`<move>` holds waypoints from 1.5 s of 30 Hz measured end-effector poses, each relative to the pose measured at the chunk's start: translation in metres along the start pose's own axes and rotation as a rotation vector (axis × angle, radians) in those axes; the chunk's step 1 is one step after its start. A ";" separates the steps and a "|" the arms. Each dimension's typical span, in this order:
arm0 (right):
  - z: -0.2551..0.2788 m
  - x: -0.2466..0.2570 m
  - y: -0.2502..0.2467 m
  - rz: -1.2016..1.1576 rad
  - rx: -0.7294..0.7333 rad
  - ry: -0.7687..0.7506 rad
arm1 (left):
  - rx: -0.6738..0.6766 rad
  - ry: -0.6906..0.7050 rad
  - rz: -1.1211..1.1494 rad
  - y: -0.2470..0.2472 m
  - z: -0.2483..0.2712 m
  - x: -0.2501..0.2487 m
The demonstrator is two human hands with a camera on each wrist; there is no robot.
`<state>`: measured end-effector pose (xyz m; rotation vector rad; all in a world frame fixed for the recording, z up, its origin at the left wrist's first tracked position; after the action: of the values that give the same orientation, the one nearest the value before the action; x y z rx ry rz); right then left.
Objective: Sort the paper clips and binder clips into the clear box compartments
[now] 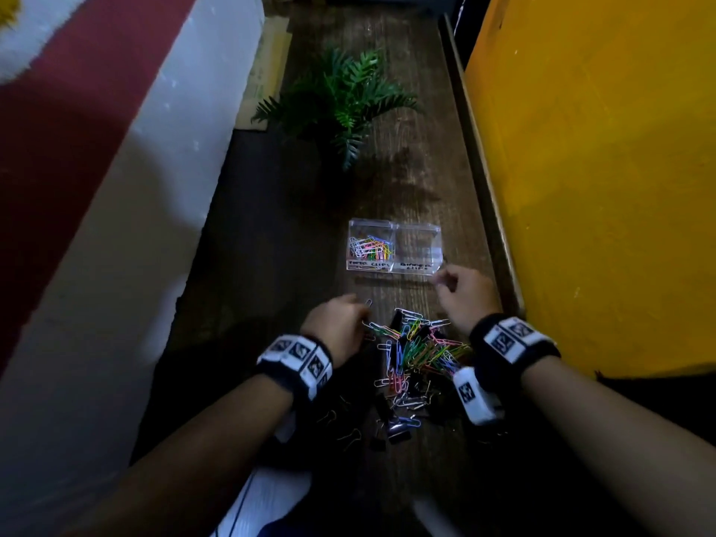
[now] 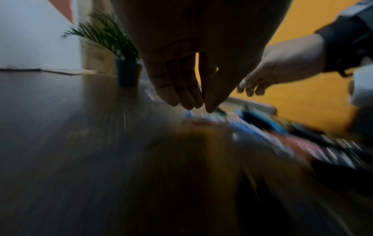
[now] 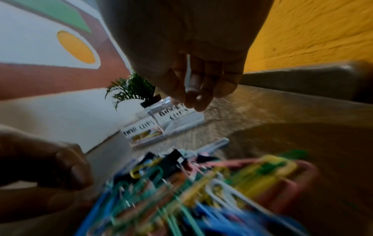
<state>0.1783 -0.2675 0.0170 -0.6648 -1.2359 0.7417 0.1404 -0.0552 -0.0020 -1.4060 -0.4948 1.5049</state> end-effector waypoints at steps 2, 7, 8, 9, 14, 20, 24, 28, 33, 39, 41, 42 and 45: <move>0.012 -0.017 0.003 0.073 0.045 -0.023 | 0.064 0.007 -0.046 0.017 0.011 0.002; 0.020 -0.045 0.014 0.323 0.161 -0.120 | 0.087 -0.003 -0.133 0.030 0.024 0.009; 0.019 -0.047 0.016 0.375 0.180 -0.137 | 0.090 -0.009 -0.154 0.031 0.025 0.009; 0.018 -0.047 0.018 0.422 0.190 -0.154 | 0.094 -0.022 -0.169 0.031 0.025 0.010; 0.015 -0.044 0.018 0.507 0.181 -0.169 | 0.090 -0.075 -0.164 0.033 0.033 0.016; 0.011 -0.040 0.014 0.551 0.235 -0.131 | 0.063 -0.157 -0.058 0.031 0.034 0.023; 0.010 -0.036 0.009 0.531 0.272 -0.069 | 0.096 -0.204 -0.056 0.030 0.031 0.022; 0.010 -0.034 0.009 0.508 0.285 -0.049 | 0.128 -0.246 -0.077 0.029 0.028 0.022; 0.008 -0.034 0.011 0.516 0.317 0.000 | 0.065 -0.251 -0.063 0.015 0.017 0.014; 0.009 -0.035 0.009 0.471 0.342 0.029 | 0.017 -0.266 0.022 -0.010 -0.012 0.000; 0.009 -0.034 0.009 0.463 0.349 0.029 | 0.068 -0.275 0.006 -0.013 -0.025 -0.002; 0.008 -0.034 0.009 0.461 0.348 0.031 | 0.095 -0.278 -0.006 -0.013 -0.030 -0.002; 0.008 -0.035 0.009 0.446 0.343 0.029 | 0.134 -0.280 -0.054 -0.008 -0.040 -0.004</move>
<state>0.1632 -0.2895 -0.0088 -0.6682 -0.9082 1.2768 0.1789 -0.0680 -0.0031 -1.0768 -0.5862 1.6683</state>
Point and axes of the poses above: each hand's wrist, its own z-axis away from the middle knuckle, its own y-axis out of the palm, x = y × z, the point moved 2 cm from there along -z, towards the middle knuckle, and after that the axes turned 6 degrees about z, right-handed, at the moved point
